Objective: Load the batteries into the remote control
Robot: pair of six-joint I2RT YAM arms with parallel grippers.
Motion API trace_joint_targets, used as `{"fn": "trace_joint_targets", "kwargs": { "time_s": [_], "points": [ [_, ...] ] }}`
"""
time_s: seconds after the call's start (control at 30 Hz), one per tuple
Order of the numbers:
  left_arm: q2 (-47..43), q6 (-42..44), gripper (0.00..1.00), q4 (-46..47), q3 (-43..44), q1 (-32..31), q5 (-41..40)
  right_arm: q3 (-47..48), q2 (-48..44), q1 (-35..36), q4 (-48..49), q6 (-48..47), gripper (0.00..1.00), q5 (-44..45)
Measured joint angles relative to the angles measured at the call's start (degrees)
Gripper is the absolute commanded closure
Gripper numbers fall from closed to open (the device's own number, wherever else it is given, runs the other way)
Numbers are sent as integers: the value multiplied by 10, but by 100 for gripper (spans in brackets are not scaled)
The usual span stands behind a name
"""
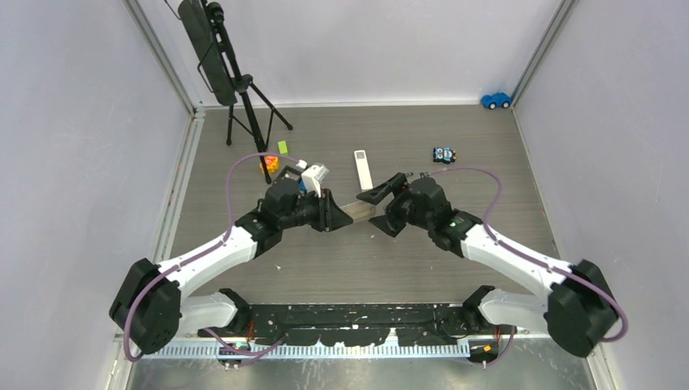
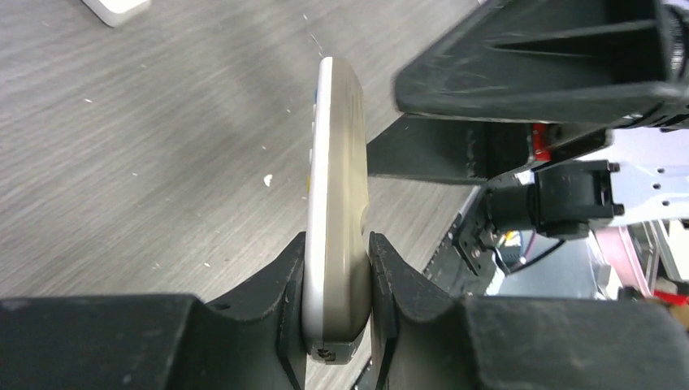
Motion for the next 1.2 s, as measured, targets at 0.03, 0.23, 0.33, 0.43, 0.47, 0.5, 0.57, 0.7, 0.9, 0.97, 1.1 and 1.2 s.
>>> {"fn": "trace_joint_targets", "kwargs": {
  "time_s": [0.03,0.23,0.33,0.43,0.47,0.5,0.57,0.7,0.9,0.97,1.1,1.2],
  "points": [
    [7,0,100,-7,7,0,12,-6,-20,0,-13,-22,11,3],
    [59,-15,100,-48,40,0,79,-11,-104,0,-84,-167,26,12],
    [99,-31,100,-64,58,0,108,-11,-120,0,-119,-233,29,12],
    [140,-60,100,-65,62,0,135,-12,-123,0,-144,-287,29,9],
    [154,-68,100,-64,62,0,142,-12,-122,0,-150,-300,29,8],
    [167,-78,100,-63,62,0,148,-14,-122,0,-151,-311,30,6],
    [189,-92,100,-63,62,0,156,-20,-116,0,-151,-327,34,2],
    [218,-110,100,-60,62,0,166,-39,-80,0,-139,-342,52,-8],
    [240,-121,100,-56,57,3,176,-56,-34,0,-126,-344,55,-10],
    [245,-122,100,-56,55,7,178,-60,-29,0,-117,-344,55,-12],
    [248,-126,100,-51,51,14,186,-63,-8,0,-97,-344,57,-18],
    [250,-131,100,-49,49,19,190,-77,12,0,-66,-344,57,-21]
  ]
}}
